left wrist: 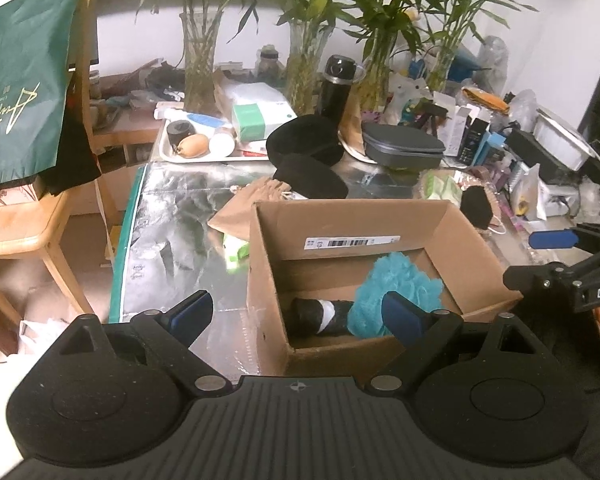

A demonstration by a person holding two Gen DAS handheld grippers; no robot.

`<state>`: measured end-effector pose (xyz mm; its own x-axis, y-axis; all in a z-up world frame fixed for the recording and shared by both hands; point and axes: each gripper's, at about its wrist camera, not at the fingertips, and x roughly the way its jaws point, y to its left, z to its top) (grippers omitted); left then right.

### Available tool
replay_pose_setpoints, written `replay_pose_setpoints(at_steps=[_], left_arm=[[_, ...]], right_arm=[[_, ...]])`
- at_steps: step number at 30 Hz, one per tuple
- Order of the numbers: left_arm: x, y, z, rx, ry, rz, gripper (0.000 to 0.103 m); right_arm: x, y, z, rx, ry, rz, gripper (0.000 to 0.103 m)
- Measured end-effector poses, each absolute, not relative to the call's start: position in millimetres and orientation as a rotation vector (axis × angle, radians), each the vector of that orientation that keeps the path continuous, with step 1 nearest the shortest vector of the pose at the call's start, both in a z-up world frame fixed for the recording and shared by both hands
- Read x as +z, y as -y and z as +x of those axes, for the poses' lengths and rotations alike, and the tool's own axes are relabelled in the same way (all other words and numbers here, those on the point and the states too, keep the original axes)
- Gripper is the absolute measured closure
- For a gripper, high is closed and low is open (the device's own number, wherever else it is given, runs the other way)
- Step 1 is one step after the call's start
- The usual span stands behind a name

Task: Organize soft objects
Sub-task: 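Lower the roll and sponge into the box and open both grippers, then grasp the black foam pad on the table with the right gripper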

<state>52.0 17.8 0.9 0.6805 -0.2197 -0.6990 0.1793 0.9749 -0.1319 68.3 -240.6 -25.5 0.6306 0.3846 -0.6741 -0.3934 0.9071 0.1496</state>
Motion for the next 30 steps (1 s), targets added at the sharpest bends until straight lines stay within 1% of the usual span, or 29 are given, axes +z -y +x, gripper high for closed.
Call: replay_pose_setpoints(at_steps=[15,25,30], left_arm=[[13,-10,47,-0.251,-0.75,-0.044,0.01],[14,-15,66,-0.233,-0.743,-0.052,0.01],[9,-19,79,-0.224,-0.757,-0.061,0.01]], right_arm=[[-16,251,65,0.388,-0.74,-0.006,0.0],[-31,253,99,0.285,-0.761,-0.007,0.0],[-41,252,109,0.268,-0.751,-0.079,0.0]])
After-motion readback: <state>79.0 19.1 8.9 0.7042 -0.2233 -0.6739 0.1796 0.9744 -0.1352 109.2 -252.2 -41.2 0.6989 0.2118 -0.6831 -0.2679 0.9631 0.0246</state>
